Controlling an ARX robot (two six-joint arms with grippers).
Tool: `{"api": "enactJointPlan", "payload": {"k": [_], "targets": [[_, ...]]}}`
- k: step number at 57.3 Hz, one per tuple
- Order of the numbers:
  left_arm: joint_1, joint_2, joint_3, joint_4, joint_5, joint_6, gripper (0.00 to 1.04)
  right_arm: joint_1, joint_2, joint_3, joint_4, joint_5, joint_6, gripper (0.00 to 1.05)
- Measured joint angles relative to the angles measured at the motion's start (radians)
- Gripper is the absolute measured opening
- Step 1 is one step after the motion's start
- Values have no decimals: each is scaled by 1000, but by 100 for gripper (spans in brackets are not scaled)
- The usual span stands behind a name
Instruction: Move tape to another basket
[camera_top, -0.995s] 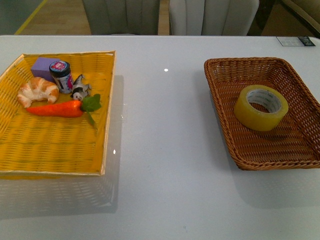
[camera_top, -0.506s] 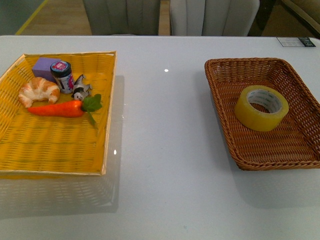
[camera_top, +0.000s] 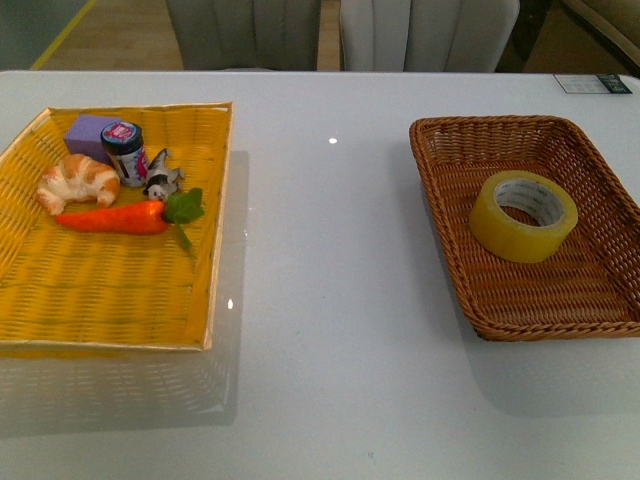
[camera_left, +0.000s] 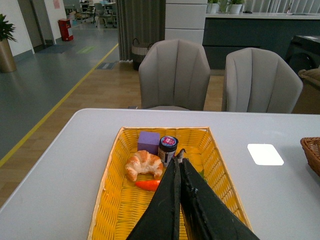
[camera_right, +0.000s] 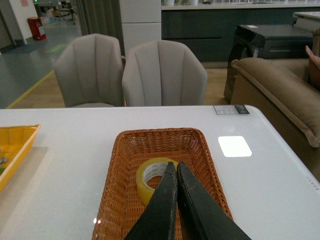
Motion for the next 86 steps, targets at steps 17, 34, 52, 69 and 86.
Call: {"api": "enactJointPlan", "payload": {"k": [17,34,52,69,86], "targets": [[0,0,0,0,0,0,2,1,-195,1,-201,3,0,2],[0,0,0,0,0,0,9,2,-197,1,-203,3,-2,8],[0,0,0,0,0,0,68,2,-198,1,-203,3,-2,66],[0,0,0,0,0,2,96,2,-198,1,-203,3,-2,96],[0,0,0,0,0,2,96,2,-198,1,-203,3,-2,96]]}}
